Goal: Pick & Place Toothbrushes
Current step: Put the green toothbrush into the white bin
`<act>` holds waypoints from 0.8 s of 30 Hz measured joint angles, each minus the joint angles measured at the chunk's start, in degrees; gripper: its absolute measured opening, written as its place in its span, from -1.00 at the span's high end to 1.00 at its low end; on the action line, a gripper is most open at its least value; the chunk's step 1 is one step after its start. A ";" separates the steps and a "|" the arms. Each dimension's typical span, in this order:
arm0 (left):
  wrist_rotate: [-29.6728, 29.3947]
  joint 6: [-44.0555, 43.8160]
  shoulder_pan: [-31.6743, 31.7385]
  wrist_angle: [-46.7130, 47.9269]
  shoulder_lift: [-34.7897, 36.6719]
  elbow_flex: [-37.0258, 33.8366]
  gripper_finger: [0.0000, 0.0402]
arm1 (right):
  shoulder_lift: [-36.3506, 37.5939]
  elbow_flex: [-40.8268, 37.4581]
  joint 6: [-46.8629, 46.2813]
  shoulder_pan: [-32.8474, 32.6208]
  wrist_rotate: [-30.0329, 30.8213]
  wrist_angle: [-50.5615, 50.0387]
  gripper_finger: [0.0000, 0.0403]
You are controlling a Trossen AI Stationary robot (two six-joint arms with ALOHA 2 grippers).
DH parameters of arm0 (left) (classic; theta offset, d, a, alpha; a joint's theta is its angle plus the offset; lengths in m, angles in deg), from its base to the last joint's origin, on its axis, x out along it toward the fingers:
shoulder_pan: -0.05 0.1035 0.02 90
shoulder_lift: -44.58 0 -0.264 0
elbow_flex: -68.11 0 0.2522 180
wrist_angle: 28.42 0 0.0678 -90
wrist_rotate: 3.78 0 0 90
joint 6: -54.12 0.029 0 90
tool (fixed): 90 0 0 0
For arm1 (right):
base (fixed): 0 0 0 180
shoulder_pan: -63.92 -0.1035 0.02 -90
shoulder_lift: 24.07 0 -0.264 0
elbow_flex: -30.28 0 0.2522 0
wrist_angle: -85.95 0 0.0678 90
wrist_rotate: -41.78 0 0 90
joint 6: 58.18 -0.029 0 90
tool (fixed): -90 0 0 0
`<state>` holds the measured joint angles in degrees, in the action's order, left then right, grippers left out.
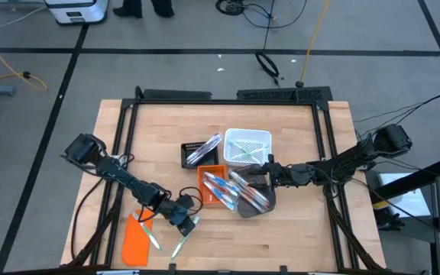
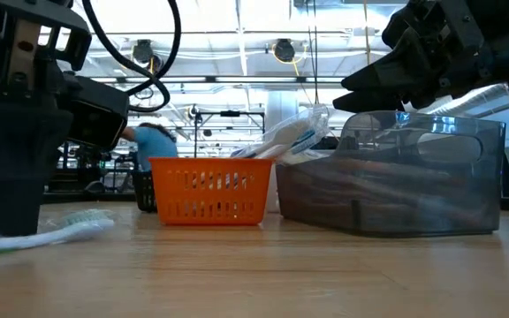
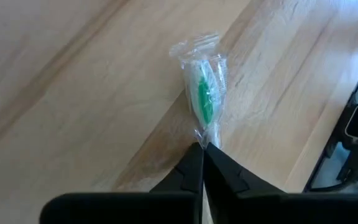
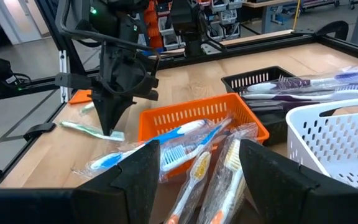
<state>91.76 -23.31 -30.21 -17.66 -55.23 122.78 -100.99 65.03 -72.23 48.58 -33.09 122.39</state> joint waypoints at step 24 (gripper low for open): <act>-6.63 17.89 1.99 -4.43 9.71 -0.26 1.00 | 0.00 0.00 0.00 0.02 0.04 -0.34 -0.05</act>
<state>85.14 -5.42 -28.22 -22.09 -45.52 122.51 -100.99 65.03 -72.23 48.60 -33.05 122.06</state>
